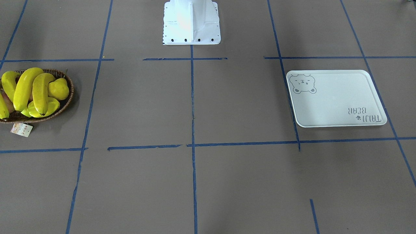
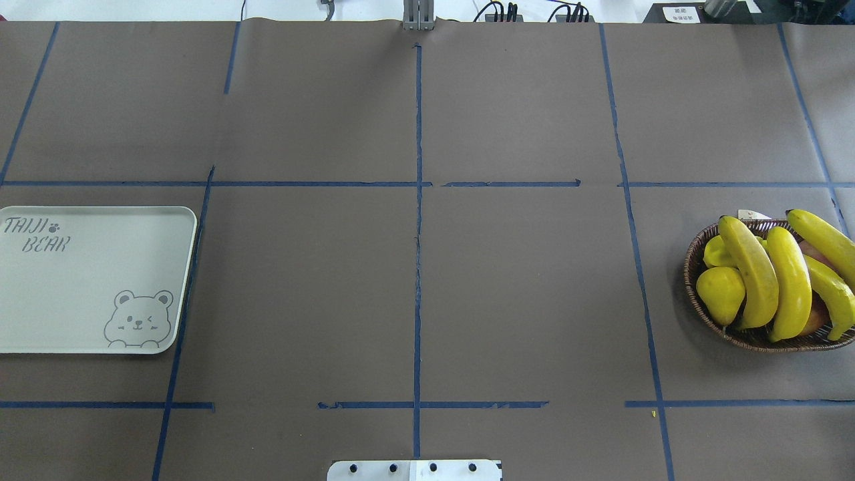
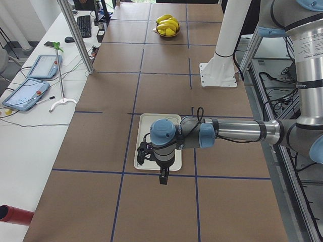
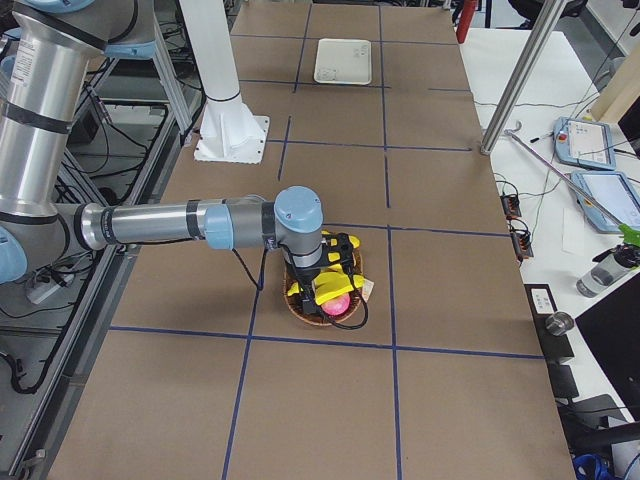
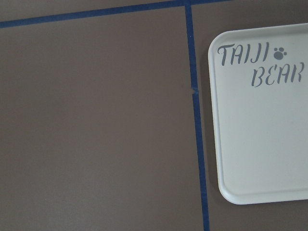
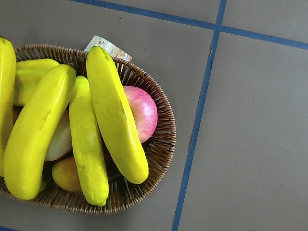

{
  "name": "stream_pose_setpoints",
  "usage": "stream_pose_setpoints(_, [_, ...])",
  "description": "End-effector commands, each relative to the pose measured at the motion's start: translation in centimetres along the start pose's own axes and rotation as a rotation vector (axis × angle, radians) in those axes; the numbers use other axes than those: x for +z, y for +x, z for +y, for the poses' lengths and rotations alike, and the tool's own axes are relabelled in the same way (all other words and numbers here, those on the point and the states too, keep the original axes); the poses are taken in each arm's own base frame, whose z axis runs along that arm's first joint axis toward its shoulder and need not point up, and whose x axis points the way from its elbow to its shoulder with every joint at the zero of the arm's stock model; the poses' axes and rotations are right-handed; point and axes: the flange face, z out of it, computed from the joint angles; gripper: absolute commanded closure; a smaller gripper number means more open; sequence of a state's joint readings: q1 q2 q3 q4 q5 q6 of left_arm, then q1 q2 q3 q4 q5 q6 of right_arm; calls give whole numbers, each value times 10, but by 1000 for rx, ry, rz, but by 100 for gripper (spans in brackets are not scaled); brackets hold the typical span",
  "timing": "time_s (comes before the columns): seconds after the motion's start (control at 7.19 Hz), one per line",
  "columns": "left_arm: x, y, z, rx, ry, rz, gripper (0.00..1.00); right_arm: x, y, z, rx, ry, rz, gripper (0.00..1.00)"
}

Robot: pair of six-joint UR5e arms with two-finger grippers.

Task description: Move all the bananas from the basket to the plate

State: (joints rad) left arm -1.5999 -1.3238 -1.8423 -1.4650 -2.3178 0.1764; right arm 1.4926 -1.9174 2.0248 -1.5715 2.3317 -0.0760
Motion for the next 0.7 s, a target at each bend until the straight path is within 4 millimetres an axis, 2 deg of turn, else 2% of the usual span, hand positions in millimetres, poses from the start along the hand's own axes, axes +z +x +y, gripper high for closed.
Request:
stream_pose_setpoints(0.0, [0, 0, 1, -1, -1, 0, 0, 0, 0, 0, -1, 0, 0, 0])
stream_pose_setpoints(0.14, [0, 0, 1, -1, -1, 0, 0, -3, -4, -4, -12, 10, -2, 0])
stream_pose_setpoints(0.42, [1, 0, 1, -1, -3, 2, 0, -10, -25, -11, -94, 71, -78, 0])
stream_pose_setpoints(0.56, [1, 0, 1, -1, -3, 2, 0, 0, -39, -16, -148, 66, -76, 0])
